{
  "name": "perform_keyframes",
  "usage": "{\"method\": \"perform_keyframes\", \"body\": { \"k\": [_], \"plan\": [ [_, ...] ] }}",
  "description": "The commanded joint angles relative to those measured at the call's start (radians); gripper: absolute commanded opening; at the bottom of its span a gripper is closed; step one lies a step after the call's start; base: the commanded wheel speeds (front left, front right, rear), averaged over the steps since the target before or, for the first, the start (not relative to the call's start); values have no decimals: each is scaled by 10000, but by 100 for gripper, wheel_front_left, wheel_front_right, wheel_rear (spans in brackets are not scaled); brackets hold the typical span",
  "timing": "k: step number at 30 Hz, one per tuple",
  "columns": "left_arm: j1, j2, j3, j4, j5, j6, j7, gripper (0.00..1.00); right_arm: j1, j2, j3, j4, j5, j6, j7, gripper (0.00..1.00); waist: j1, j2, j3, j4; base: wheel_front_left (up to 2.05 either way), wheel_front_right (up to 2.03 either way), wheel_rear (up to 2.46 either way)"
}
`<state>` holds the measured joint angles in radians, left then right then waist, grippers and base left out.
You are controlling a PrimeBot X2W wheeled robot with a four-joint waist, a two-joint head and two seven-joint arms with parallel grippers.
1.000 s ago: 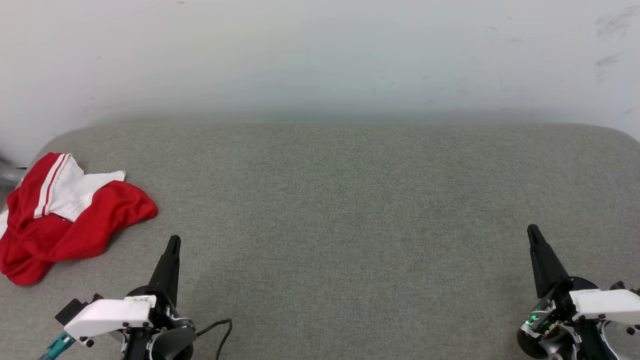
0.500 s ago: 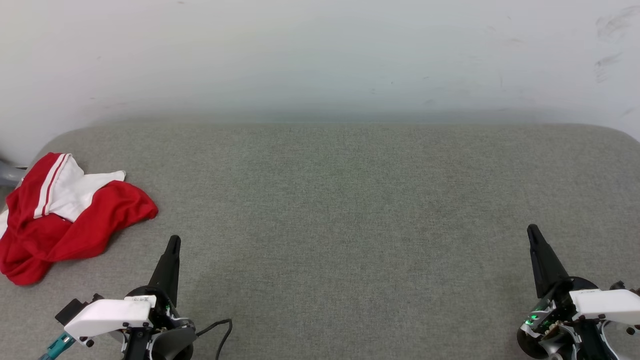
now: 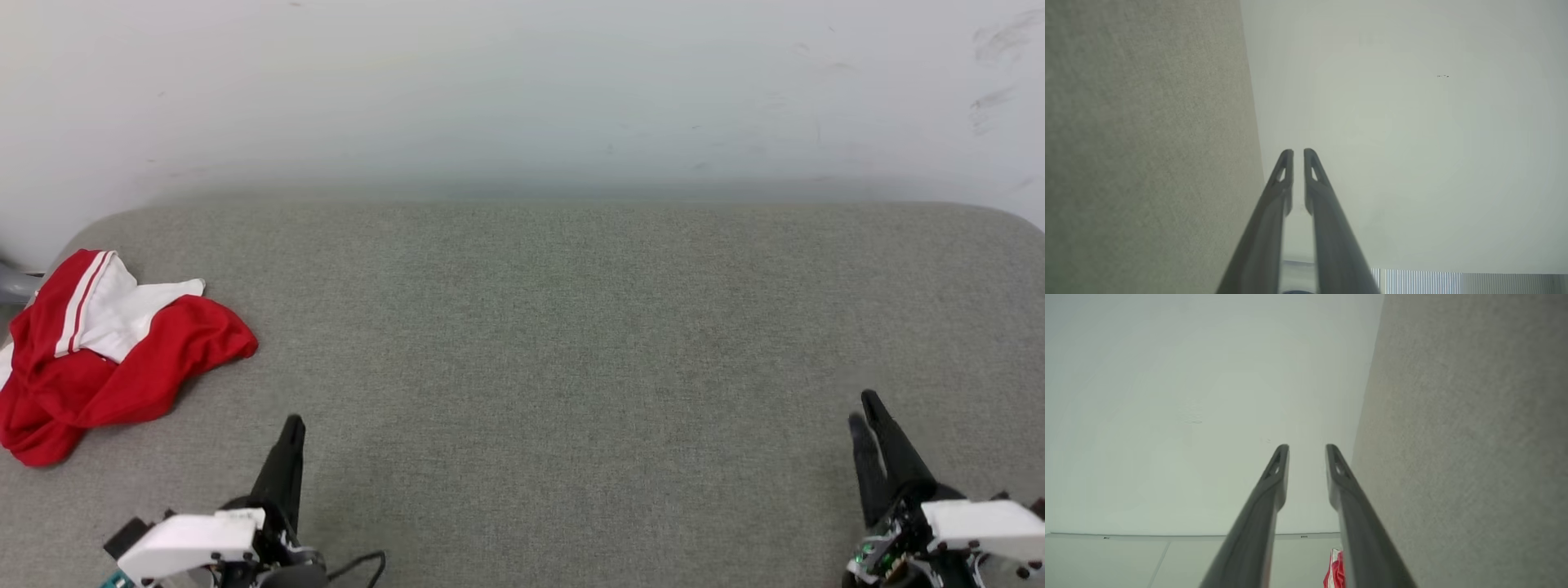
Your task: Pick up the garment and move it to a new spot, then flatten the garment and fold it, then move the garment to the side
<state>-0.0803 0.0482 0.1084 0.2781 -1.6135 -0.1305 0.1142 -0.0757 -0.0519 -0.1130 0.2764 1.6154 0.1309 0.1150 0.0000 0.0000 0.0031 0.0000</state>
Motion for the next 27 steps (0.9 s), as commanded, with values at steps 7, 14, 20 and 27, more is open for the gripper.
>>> {"method": "perform_keyframes", "body": {
  "k": [7,14,20,27],
  "plan": [
    [79,-3,-73,-151,242,0,-315,100,108,1,24,-73,-230,0,-315,100,0,0,13,7,0,0,0],
    [44,0,88,-386,1289,24,-654,100,134,2,-100,-330,-1130,0,-655,100,0,0,39,24,0,0,0],
    [0,3,69,-799,2495,301,-926,100,138,3,-181,-695,-2348,0,-927,100,0,0,69,41,0,0,0],
    [4,6,-191,-1282,4019,742,-1218,100,172,5,-132,-1241,-3913,0,-1220,100,0,0,107,62,0,0,0]
  ]
}}
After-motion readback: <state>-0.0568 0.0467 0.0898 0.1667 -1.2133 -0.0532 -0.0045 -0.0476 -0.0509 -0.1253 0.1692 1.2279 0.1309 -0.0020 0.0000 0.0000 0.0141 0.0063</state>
